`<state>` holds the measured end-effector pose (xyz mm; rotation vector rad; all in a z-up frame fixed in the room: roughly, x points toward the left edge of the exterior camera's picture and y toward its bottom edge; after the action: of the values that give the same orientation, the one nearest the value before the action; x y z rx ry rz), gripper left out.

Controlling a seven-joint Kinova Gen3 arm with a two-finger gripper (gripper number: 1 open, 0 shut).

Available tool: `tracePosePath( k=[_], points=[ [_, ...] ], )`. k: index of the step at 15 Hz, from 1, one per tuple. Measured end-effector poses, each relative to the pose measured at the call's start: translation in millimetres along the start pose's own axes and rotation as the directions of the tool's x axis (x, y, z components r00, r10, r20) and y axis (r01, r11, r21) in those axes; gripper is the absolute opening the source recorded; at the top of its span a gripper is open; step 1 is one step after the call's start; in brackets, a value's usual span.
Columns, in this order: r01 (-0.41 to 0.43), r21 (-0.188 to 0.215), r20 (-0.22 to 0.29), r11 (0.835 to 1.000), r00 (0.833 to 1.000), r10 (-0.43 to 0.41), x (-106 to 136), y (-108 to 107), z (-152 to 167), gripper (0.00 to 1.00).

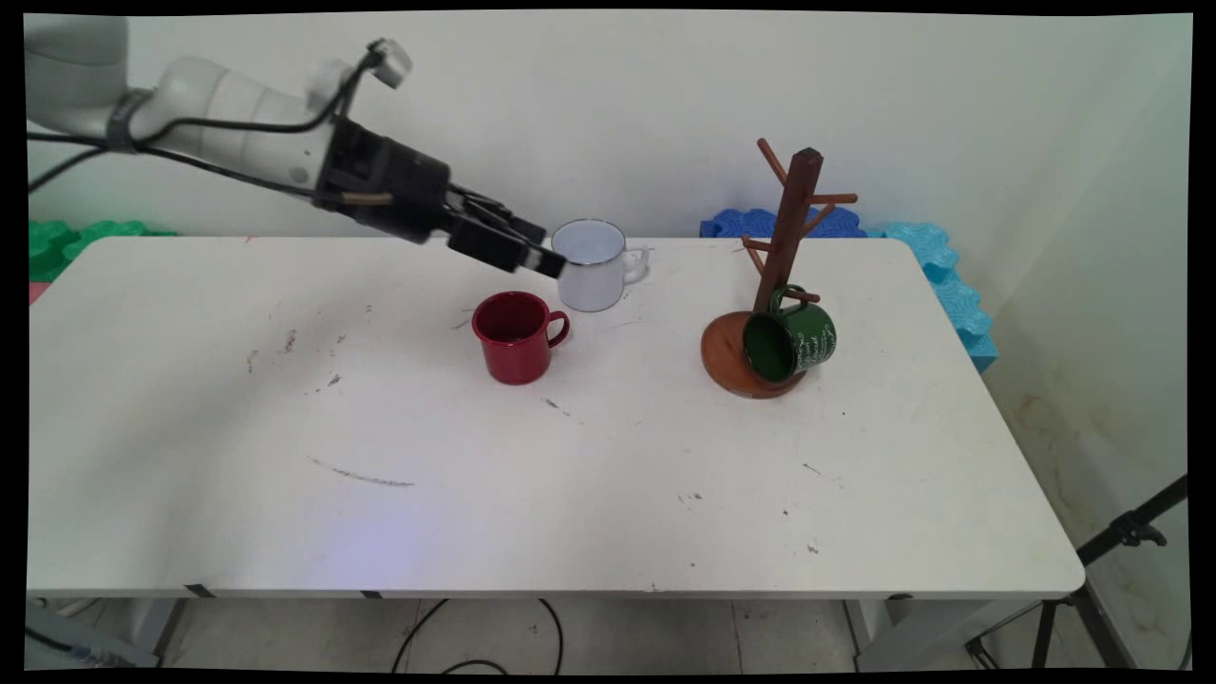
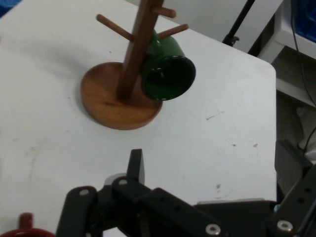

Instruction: Pick up the green mug from the rack

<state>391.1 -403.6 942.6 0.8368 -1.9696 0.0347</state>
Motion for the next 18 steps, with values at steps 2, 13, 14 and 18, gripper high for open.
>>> tracePosePath(
  k=[2,13,14,18],
  points=[
    [0.023,-0.004,0.009,1.0,1.0,-0.023,-1.0,11.1,12.5,1.0],
    [0.068,-0.007,-0.026,0.998,0.997,-0.068,-21.7,56.8,90.5,1.0],
    [0.065,0.001,-0.033,0.998,0.997,-0.065,-23.9,58.2,99.3,1.0],
    [0.059,0.027,-0.055,0.998,0.997,-0.057,-33.6,60.6,131.1,1.0]
  ],
)
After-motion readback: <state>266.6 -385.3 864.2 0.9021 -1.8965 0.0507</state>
